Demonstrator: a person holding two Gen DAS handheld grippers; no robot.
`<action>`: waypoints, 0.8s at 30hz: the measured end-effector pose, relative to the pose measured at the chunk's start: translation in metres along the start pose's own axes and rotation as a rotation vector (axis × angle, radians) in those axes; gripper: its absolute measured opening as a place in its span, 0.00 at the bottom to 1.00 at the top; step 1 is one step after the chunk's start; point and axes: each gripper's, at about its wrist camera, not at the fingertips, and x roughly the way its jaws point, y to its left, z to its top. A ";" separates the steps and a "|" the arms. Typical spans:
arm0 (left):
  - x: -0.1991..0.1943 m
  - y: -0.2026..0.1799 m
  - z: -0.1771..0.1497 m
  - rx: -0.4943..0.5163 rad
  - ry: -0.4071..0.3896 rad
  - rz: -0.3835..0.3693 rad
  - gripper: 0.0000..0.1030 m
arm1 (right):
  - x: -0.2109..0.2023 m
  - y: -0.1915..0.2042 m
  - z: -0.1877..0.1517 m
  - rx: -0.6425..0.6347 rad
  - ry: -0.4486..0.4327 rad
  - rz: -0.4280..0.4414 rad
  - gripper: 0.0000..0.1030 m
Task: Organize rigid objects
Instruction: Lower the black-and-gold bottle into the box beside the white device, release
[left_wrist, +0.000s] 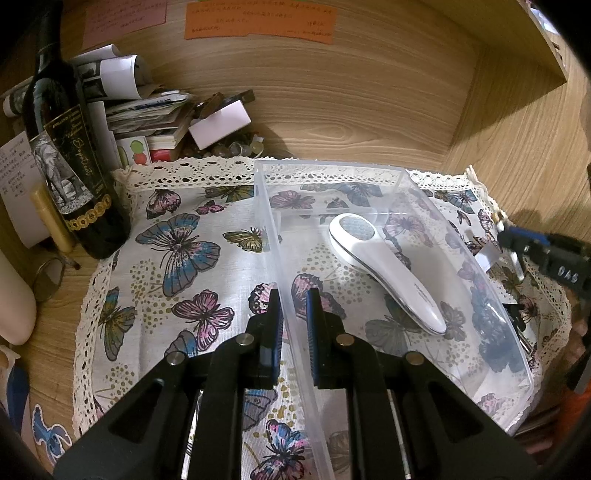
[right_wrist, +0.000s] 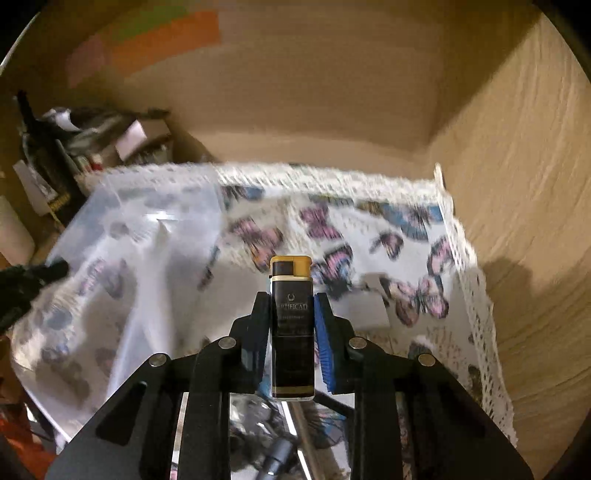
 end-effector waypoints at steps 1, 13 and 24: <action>0.000 0.000 0.000 0.001 -0.001 0.000 0.11 | -0.003 0.003 0.003 -0.005 -0.012 0.008 0.21; 0.000 0.001 0.000 -0.003 -0.003 -0.010 0.11 | -0.010 0.054 0.035 -0.085 -0.101 0.121 0.21; 0.001 0.004 0.001 -0.006 -0.005 -0.018 0.11 | 0.029 0.084 0.042 -0.155 -0.005 0.155 0.21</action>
